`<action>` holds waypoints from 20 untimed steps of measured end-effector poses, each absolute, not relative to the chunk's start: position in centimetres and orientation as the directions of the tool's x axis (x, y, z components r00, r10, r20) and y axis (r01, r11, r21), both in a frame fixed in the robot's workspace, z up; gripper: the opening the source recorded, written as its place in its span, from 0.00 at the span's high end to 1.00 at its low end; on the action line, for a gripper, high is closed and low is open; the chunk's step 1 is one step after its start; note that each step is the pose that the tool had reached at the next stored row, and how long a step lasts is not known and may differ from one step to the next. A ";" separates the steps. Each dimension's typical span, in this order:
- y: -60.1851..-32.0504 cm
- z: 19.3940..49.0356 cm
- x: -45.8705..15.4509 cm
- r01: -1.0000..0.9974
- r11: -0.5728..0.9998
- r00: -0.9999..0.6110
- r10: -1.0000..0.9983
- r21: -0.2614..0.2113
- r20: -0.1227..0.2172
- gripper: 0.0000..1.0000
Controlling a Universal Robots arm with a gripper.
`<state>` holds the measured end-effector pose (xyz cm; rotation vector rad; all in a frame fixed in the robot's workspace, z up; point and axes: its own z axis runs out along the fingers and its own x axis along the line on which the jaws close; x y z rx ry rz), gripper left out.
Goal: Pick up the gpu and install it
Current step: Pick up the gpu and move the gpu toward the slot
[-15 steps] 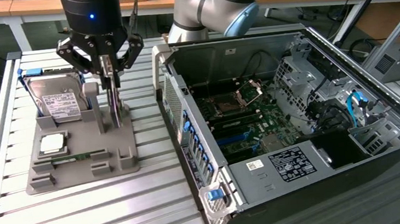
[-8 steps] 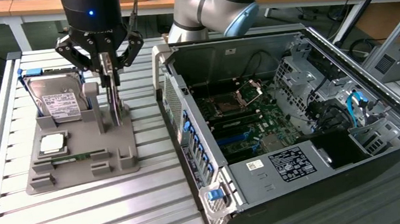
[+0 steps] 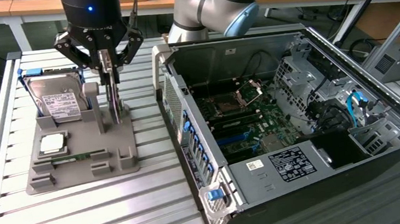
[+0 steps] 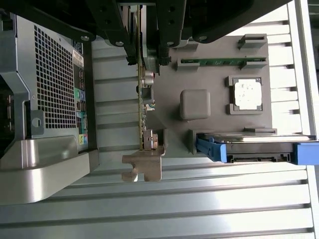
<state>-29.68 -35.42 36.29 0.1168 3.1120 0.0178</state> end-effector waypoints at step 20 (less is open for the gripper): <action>-35.4 37.7 -29.7 0.075 0.997 -0.997 0.075 0.013 -0.027 0.73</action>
